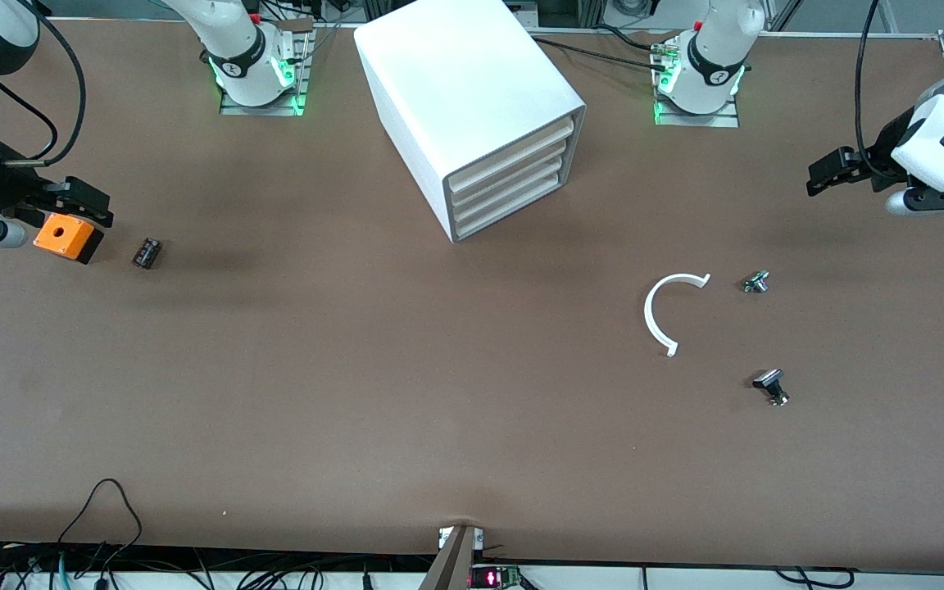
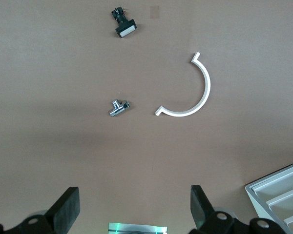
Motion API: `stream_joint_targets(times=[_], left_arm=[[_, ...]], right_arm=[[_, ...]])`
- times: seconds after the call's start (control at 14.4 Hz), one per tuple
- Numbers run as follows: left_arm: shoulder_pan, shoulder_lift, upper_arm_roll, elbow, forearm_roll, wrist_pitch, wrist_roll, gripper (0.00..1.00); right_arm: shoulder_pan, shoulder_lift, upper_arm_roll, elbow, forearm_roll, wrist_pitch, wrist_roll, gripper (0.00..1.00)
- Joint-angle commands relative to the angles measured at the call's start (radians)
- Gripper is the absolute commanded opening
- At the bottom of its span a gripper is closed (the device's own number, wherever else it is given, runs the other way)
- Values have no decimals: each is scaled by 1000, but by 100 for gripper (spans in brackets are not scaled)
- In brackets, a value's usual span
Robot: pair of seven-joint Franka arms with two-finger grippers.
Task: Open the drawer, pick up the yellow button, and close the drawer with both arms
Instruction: 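Reach the left gripper to the drawer front while the right gripper moves inward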
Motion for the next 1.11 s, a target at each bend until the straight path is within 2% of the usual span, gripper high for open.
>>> stream_joint_targets(times=[0.0, 0.21, 1.04], left_arm=[[-3, 23, -10, 41, 14, -34, -24, 100], [-1, 32, -9, 77, 21, -68, -24, 100], [-4, 93, -10, 82, 2, -66, -16, 100]], right_arm=[[-2, 7, -1, 27, 5, -17, 1, 100], [-2, 14, -1, 31, 12, -14, 15, 100], [-2, 23, -1, 29, 12, -18, 15, 100]])
